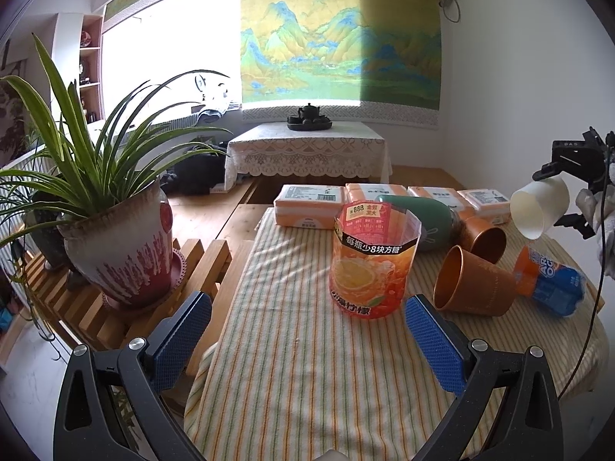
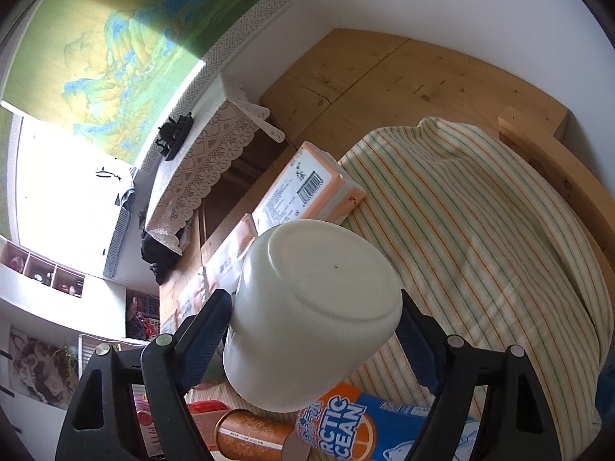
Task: Flip cup upside down
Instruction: 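Lift the white cup with the right gripper and rotate it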
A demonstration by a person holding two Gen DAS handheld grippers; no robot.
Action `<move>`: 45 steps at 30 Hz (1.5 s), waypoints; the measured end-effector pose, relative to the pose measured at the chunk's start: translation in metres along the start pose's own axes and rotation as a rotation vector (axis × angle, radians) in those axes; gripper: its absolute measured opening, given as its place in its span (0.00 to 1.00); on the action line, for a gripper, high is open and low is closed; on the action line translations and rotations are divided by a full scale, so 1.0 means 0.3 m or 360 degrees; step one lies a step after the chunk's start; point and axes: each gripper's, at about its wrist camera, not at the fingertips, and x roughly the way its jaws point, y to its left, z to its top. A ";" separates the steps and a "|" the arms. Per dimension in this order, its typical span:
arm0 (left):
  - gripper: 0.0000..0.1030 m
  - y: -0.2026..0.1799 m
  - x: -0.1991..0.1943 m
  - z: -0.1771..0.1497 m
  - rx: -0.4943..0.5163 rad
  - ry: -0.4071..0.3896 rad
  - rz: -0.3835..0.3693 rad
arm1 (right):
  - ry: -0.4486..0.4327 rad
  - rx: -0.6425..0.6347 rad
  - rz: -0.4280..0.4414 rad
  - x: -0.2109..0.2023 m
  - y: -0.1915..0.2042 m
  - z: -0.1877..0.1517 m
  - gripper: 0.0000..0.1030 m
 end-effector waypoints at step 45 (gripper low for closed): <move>1.00 -0.036 -0.099 -0.032 0.0088 0.0002 -0.0063 | 0.0470 -0.0053 0.0341 0.099 -0.062 -0.649 0.80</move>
